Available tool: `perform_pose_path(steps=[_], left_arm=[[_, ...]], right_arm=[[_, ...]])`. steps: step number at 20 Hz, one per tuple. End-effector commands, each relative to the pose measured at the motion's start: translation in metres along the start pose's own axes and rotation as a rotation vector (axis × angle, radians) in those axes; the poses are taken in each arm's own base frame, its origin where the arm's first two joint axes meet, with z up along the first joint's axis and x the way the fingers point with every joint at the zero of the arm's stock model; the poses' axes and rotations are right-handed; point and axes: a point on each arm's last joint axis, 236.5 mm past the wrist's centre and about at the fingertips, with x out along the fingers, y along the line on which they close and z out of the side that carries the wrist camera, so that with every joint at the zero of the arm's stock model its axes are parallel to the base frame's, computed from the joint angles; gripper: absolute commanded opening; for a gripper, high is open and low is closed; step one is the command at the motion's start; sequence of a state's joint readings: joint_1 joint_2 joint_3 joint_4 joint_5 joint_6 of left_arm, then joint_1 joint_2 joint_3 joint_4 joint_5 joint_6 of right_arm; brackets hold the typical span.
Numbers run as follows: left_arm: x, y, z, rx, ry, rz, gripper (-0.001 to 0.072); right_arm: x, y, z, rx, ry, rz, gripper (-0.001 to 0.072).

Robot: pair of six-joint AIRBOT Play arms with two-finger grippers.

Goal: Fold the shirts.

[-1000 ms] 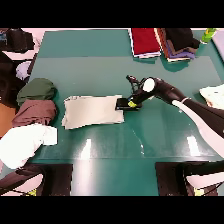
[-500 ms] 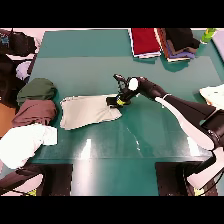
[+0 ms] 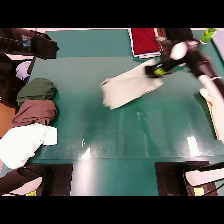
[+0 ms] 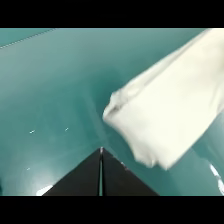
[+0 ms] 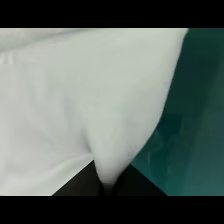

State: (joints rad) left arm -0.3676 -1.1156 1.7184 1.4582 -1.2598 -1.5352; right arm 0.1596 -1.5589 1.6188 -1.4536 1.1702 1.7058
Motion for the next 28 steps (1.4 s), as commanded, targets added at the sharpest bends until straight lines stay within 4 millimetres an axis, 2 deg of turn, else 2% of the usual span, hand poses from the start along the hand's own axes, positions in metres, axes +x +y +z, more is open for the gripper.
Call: perform_pose_path(steps=[1, 4, 6, 8, 11, 14, 16, 20, 23, 25, 28], left_arm=[[0.001, -0.016, 0.002, 0.022, -0.008, -0.032, 0.0029], [0.001, -0.017, 0.002, 0.021, -0.009, -0.034, 0.0029], [0.001, -0.018, 0.002, 0.018, -0.009, -0.038, 0.0029], [0.001, -0.021, 0.002, 0.007, -0.008, -0.051, 0.0029], [0.0, -0.028, 0.002, -0.004, -0.009, -0.084, 0.0029], [0.0, -0.033, 0.002, -0.01, -0.009, -0.103, 0.0029], [0.0, -0.033, 0.002, -0.011, -0.009, -0.106, 0.0029], [0.0, -0.034, 0.002, -0.012, -0.008, -0.109, 0.0029], [0.0, -0.034, 0.002, -0.012, -0.007, -0.109, 0.0029], [0.0, -0.034, 0.002, -0.011, -0.006, -0.109, 0.0029], [0.0, -0.034, 0.0, -0.01, 0.001, -0.109, 0.0029]], right_arm=[[-0.062, -0.136, 0.022, 0.189, -0.109, -0.164, 0.0017], [-0.101, -0.249, 0.01, 0.391, -0.177, -0.276, 0.0017], [-0.122, -0.306, -0.005, 0.511, -0.222, -0.314, 0.0017], [-0.143, -0.352, -0.015, 0.611, -0.292, -0.345, 0.0017], [-0.166, -0.392, -0.027, 0.712, -0.372, -0.361, 0.0015], [-0.175, -0.405, -0.028, 0.725, -0.409, -0.366, 0.0015], [-0.188, -0.403, -0.015, 0.715, -0.45, -0.356, 0.0015], [-0.243, -0.389, 0.023, 0.643, -0.566, -0.373, 0.0015], [-0.278, -0.378, 0.036, 0.607, -0.613, -0.385, 0.0015], [-0.286, -0.375, 0.028, 0.598, -0.585, -0.391, 0.0015], [-0.276, -0.371, 0.015, 0.579, -0.518, -0.385, 0.0015]])
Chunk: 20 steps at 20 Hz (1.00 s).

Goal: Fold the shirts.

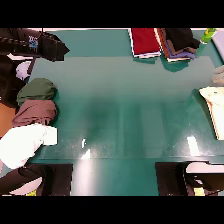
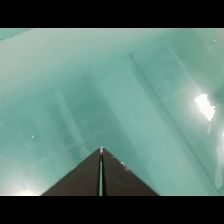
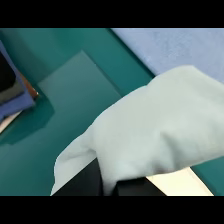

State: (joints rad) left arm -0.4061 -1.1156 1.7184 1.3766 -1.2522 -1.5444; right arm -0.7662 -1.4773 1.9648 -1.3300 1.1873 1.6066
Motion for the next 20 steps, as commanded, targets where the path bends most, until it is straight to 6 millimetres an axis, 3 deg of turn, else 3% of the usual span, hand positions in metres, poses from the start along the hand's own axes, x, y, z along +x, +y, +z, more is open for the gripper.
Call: perform_pose_path(steps=[1, 4, 7, 11, 15, 20], left_arm=[[0.0, 0.0, -0.002, 0.001, 0.01, -0.001, 0.0029], [0.0, 0.0, -0.008, 0.002, 0.034, -0.002, 0.0029], [0.0, 0.0, -0.011, 0.009, 0.048, -0.002, 0.003], [0.0, 0.0, -0.012, 0.013, 0.053, -0.002, 0.0029], [0.0, -0.001, -0.013, 0.034, 0.056, -0.003, 0.0029], [0.0, -0.001, -0.016, 0.034, 0.069, -0.003, 0.003]], right_arm=[[-0.006, -0.002, -0.016, -0.037, 0.055, -0.003, 0.0015], [-0.001, -0.01, -0.049, -0.043, 0.125, -0.014, 0.0015], [-0.008, -0.035, -0.085, -0.028, 0.196, -0.061, 0.0015], [-0.027, -0.099, -0.141, -0.032, 0.309, -0.23, 0.0015], [-0.037, -0.142, -0.196, -0.003, 0.404, -0.322, 0.0018], [-0.036, -0.163, -0.245, -0.004, 0.503, -0.336, 0.002]])
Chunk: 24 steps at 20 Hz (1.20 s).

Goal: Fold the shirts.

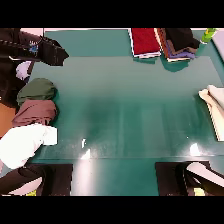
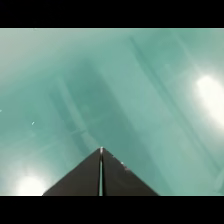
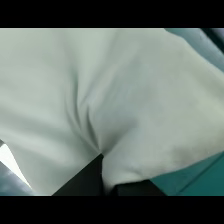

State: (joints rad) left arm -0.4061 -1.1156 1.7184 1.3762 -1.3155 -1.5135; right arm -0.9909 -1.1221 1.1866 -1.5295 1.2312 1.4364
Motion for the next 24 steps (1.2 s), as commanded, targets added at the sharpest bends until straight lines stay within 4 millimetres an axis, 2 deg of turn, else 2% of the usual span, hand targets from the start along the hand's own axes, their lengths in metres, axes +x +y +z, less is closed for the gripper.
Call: perform_pose_path(steps=[1, 2, 3, 4, 6, 8, 9, 10, 11, 12, 14, 16, 19, 20, 23, 24], left_arm=[[0.0, 0.0, -0.001, 0.004, 0.006, 0.0, 0.0029], [0.0, 0.0, -0.001, 0.003, 0.006, -0.001, 0.0029], [0.0, 0.0, -0.001, 0.004, 0.005, -0.001, 0.0029], [0.0, 0.0, -0.001, 0.004, 0.005, 0.0, 0.0029], [0.0, 0.0, -0.001, 0.003, 0.003, 0.0, 0.0029], [0.0, 0.0, 0.0, 0.003, 0.002, 0.0, 0.0029], [0.0, 0.0, 0.0, 0.003, 0.002, 0.0, 0.0029], [0.0, 0.0, 0.0, 0.003, 0.002, 0.0, 0.003], [0.0, 0.0, 0.0, 0.003, 0.002, 0.0, 0.003], [0.0, 0.0, 0.0, 0.003, 0.002, 0.0, 0.003], [0.0, 0.0, 0.0, 0.003, 0.0, 0.0, 0.003], [0.0, 0.001, 0.003, 0.005, -0.011, 0.005, 0.003], [0.0, 0.002, 0.011, 0.005, -0.047, 0.008, 0.003], [0.0, 0.002, 0.012, 0.005, -0.052, 0.009, 0.003], [0.0, 0.002, 0.012, 0.005, -0.051, 0.009, 0.003], [0.0, 0.002, 0.012, 0.005, -0.051, 0.009, 0.003]], right_arm=[[0.018, -0.015, -0.03, -0.001, 0.068, -0.023, 0.0027], [0.02, -0.018, -0.033, 0.01, 0.074, -0.026, 0.0218], [0.022, -0.023, -0.033, 0.02, 0.066, -0.032, 0.0514], [0.02, -0.028, -0.031, 0.036, 0.061, -0.038, 0.071], [0.007, -0.032, -0.018, 0.06, 0.021, -0.034, 0.0706], [-0.014, -0.009, 0.014, 0.059, -0.073, 0.038, 0.0698], [-0.026, 0.02, 0.03, 0.05, -0.122, 0.123, 0.0697], [-0.038, 0.059, 0.041, 0.03, -0.153, 0.232, 0.0697], [-0.048, 0.1, 0.042, 0.0, -0.157, 0.338, 0.0697], [-0.058, 0.145, 0.036, -0.049, -0.142, 0.446, 0.0697], [-0.071, 0.223, 0.008, -0.188, -0.093, 0.585, 0.0696], [-0.083, 0.288, -0.032, -0.36, -0.054, 0.666, 0.0696], [-0.11, 0.364, -0.089, -0.569, -0.053, 0.779, 0.0692], [-0.121, 0.385, -0.108, -0.631, -0.053, 0.816, 0.0622], [-0.148, 0.429, -0.162, -0.8, -0.017, 0.899, 0.0205], [-0.157, 0.439, -0.178, -0.848, -0.007, 0.922, 0.0015]])
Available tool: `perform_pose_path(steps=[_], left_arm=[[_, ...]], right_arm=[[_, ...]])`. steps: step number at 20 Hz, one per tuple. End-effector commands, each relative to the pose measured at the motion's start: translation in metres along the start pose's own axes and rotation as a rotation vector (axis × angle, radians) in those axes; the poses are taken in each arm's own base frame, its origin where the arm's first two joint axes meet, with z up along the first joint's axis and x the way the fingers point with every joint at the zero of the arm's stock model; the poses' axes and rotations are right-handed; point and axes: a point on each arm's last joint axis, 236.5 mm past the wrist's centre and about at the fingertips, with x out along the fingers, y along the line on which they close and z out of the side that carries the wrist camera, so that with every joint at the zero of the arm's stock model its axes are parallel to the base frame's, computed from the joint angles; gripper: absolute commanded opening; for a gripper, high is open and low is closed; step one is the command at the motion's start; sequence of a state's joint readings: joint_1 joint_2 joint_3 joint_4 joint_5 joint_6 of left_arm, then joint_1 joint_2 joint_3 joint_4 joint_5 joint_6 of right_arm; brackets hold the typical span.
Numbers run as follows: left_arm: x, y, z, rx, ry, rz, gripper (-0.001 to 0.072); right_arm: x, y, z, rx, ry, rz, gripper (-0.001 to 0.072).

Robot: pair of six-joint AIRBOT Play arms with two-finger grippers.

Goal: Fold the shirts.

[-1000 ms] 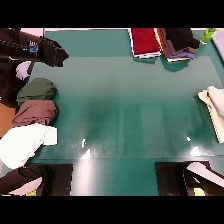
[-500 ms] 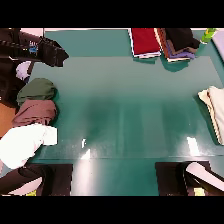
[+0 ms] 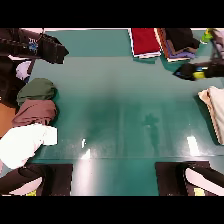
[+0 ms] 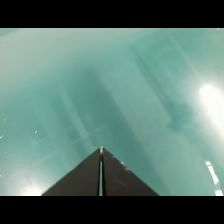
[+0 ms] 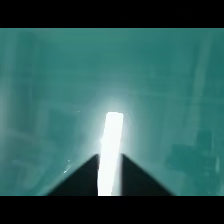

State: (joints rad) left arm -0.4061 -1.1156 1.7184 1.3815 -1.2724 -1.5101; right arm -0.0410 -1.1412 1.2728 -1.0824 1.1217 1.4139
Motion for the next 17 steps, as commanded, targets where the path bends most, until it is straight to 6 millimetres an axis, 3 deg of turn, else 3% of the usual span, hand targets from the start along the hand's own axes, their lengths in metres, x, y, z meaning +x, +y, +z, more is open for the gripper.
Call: perform_pose_path(steps=[1, 4, 7, 17], left_arm=[[0.0, 0.0, 0.002, 0.0, -0.008, 0.001, 0.003], [0.0, 0.0, 0.002, 0.0, -0.008, 0.001, 0.003], [0.0, 0.0, 0.002, 0.0, -0.008, 0.001, 0.003], [0.0, 0.0, 0.002, 0.0, -0.008, 0.001, 0.003]], right_arm=[[0.024, 0.086, -0.014, -0.168, 0.057, 0.131, 0.0021], [0.032, 0.122, -0.019, -0.234, 0.079, 0.183, 0.002], [0.039, 0.14, -0.025, -0.266, 0.102, 0.21, 0.0021], [0.048, 0.145, -0.033, -0.273, 0.13, 0.218, 0.002]])
